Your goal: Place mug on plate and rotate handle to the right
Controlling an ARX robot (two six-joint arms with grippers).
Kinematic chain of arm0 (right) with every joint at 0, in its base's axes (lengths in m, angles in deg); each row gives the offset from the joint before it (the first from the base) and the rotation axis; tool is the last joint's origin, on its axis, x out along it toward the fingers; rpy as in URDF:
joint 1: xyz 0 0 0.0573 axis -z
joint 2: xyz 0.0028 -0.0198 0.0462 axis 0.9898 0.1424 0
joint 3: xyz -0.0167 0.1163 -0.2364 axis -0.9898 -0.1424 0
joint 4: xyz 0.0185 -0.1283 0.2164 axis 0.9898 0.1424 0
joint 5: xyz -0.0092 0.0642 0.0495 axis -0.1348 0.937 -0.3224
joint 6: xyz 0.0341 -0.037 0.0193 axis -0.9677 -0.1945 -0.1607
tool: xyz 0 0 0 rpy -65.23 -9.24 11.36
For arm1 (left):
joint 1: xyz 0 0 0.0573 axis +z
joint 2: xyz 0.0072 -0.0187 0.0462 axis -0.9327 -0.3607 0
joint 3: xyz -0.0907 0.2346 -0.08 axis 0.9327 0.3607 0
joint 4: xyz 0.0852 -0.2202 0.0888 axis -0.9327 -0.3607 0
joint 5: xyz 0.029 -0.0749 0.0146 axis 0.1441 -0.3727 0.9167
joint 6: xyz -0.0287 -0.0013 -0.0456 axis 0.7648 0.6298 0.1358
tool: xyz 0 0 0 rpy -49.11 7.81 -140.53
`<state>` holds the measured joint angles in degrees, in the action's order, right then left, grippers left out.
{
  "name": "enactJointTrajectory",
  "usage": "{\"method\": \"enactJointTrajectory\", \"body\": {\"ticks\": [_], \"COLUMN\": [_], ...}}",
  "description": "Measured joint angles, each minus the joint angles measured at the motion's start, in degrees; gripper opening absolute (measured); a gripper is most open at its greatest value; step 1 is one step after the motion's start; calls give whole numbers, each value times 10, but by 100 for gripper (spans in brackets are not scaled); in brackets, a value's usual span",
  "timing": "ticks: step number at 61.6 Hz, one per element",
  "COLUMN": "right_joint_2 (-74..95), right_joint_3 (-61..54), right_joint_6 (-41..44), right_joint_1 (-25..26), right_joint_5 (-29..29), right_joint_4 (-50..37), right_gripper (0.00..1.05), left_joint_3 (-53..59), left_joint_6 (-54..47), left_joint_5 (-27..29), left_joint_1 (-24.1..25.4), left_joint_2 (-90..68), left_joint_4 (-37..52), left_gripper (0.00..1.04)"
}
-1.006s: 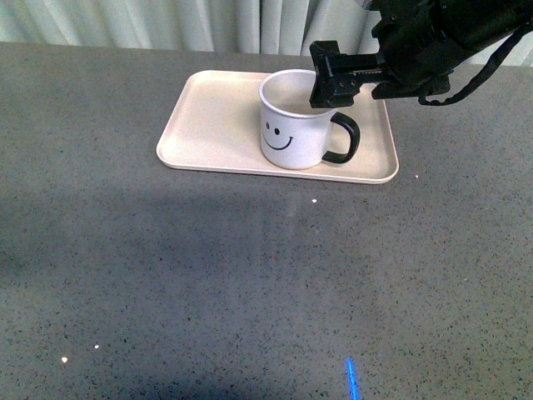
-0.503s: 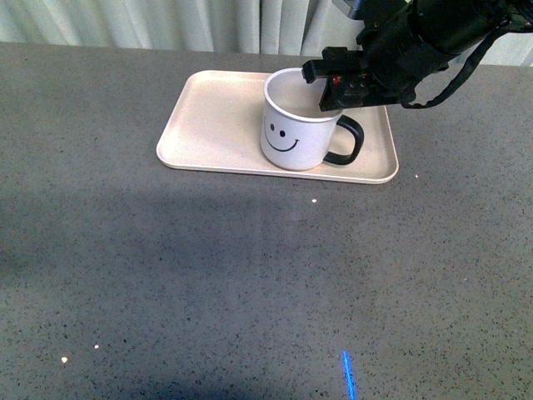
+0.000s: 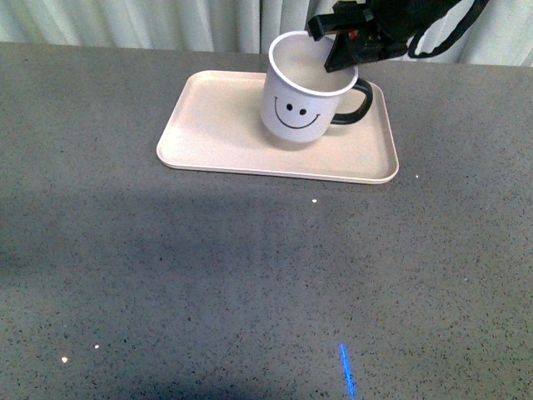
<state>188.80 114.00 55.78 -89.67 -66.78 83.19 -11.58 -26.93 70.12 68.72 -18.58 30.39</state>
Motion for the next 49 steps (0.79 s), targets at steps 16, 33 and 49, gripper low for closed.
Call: {"method": "enactJointTrajectory", "body": {"ticks": [16, 33, 49], "right_joint_2": [35, 60, 70], "right_joint_3": [59, 66, 78], "right_joint_6": [105, 117, 118], "right_joint_1": [16, 10, 6], "right_joint_5": [1, 16, 16], "right_joint_4": [77, 89, 89], "right_gripper": [2, 2, 2], "left_joint_3": [0, 0, 0], "left_joint_6": [0, 0, 0], "left_joint_5": [0, 0, 0], "left_joint_1": [0, 0, 0], "left_joint_2": [0, 0, 0], "left_joint_4": [0, 0, 0], "left_gripper": [95, 95, 95]}}
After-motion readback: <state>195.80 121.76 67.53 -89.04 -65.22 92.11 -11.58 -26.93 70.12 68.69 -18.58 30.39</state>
